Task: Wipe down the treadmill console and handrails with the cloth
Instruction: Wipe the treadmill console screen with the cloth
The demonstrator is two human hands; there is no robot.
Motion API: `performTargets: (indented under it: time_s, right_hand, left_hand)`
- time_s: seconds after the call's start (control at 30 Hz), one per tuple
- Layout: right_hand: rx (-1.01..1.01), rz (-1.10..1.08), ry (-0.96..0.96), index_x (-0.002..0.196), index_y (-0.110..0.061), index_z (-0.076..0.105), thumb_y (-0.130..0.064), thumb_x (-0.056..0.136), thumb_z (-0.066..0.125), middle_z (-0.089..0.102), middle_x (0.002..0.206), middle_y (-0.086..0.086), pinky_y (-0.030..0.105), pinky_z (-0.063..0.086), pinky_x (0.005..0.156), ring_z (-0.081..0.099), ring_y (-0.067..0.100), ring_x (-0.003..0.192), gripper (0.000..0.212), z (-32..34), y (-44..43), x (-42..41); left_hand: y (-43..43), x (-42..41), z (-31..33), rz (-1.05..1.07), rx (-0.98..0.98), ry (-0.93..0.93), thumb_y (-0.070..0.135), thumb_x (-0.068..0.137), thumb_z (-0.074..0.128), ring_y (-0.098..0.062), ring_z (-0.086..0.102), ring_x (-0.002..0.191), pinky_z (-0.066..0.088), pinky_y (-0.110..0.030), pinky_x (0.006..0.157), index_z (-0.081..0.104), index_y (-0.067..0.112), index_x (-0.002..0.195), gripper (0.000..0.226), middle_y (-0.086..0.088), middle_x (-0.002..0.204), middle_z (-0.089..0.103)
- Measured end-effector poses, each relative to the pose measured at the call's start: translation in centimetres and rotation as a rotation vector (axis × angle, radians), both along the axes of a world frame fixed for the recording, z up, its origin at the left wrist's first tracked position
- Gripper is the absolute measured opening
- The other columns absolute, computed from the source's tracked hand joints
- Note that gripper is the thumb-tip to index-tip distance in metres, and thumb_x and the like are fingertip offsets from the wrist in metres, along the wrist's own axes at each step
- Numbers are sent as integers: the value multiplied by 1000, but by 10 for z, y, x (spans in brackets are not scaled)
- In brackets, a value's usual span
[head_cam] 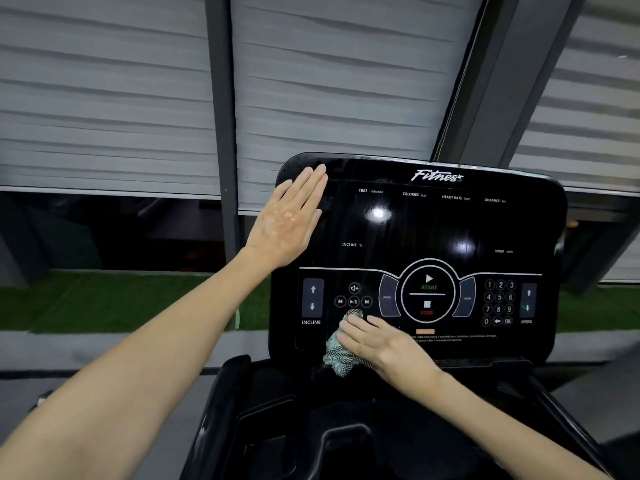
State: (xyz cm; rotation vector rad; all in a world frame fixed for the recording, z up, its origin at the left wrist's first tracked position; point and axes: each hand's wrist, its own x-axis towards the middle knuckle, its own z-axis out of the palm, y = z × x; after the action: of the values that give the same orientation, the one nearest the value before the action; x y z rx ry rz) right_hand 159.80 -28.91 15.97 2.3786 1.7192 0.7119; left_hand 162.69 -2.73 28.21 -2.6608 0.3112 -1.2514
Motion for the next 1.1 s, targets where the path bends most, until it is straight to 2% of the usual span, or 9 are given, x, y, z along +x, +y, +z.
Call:
performTargets:
  time_s: [0.07, 0.17, 0.33, 0.43, 0.53, 0.73, 0.87, 0.97, 1.1]
  right_hand:
    - [-59, -3, -36, 129, -16, 54, -11, 84, 36, 60, 132, -1, 33, 44, 102, 53, 16, 126, 49, 12, -3, 8]
    - [-102, 27, -74, 130, -15, 59, -12, 90, 35, 57, 136, 2, 36, 33, 106, 50, 19, 129, 47, 20, -14, 17]
    - [-130, 157, -98, 132, -10, 55, -11, 93, 45, 55, 138, 6, 37, 34, 107, 45, 24, 133, 40, 23, 17, 21]
    - [-62, 233, -38, 128, -7, 59, -9, 93, 53, 57, 135, 10, 40, 36, 108, 47, 27, 131, 35, 16, 64, 11]
    - [-33, 244, 46, 127, -6, 59, -8, 96, 43, 57, 135, 11, 40, 36, 108, 46, 28, 132, 35, 14, 80, 3]
    - [-3, 126, 63, 136, -13, 52, -7, 94, 44, 47, 146, 3, 33, 23, 115, 33, 18, 141, 44, 3, -3, 17]
    - [-27, 39, 62, 140, -16, 47, 1, 82, 66, 42, 149, 1, 34, 21, 117, 30, 18, 143, 63, 2, -64, 30]
    - [-57, 42, -5, 139, -16, 43, -8, 90, 44, 49, 144, 3, 32, 13, 119, 39, 20, 138, 50, 7, -65, 32]
    - [-25, 148, -33, 125, -12, 62, -12, 93, 38, 57, 136, 6, 30, 20, 116, 49, 22, 130, 41, 22, -3, 21]
  left_hand:
    - [0, 0, 1, -1, 1, 5, 27, 104, 23, -21, 15, 149, 18, -37, 118, 18, 6, 153, 54, -8, 162, 14]
    - [-1, 0, 0, -5, 6, 7, 27, 104, 22, -21, 15, 149, 18, -37, 118, 17, 6, 154, 54, -7, 162, 14]
    - [-3, 0, -1, 20, -9, 1, 26, 104, 23, -21, 13, 149, 17, -37, 119, 15, 6, 154, 54, -7, 163, 12]
    - [-3, -1, -2, 33, -8, 3, 27, 104, 23, -20, 13, 150, 17, -36, 119, 15, 7, 154, 54, -7, 163, 12]
    - [-3, -2, -1, 26, -5, 5, 27, 104, 23, -20, 14, 149, 18, -36, 118, 16, 7, 154, 54, -7, 163, 13]
    - [-2, 0, 0, 27, 3, 9, 27, 104, 24, -21, 14, 149, 18, -37, 118, 17, 6, 154, 55, -7, 162, 14]
    - [-4, 1, -2, 20, -6, 9, 27, 104, 25, -21, 14, 149, 18, -36, 118, 17, 6, 154, 54, -7, 162, 14]
    - [-4, 1, -2, 27, -13, 19, 27, 104, 24, -21, 14, 149, 18, -36, 118, 17, 6, 154, 54, -7, 162, 13]
    - [-4, -1, -2, 27, -23, 18, 27, 104, 25, -20, 14, 149, 19, -36, 118, 17, 6, 154, 54, -7, 162, 13]
